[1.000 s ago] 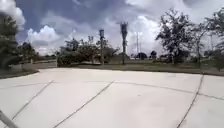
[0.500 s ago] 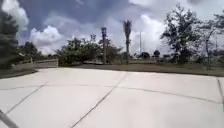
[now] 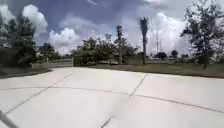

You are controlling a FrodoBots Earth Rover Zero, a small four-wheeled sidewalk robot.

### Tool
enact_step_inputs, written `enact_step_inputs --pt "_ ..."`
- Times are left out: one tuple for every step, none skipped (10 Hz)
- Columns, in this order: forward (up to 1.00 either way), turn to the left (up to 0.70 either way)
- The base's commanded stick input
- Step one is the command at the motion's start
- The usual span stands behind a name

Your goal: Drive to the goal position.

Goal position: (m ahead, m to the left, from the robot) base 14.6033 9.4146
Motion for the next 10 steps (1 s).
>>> enact_step_inputs --pt "0.85 0.00" --pt "0.85 0.00" --pt "0.85 0.00" --pt "0.85 0.00" --pt "0.85 0.00" --pt "0.85 0.00" --pt "0.85 0.00" --pt "0.85 0.00" --pt "0.85 0.00" --pt "0.85 0.00"
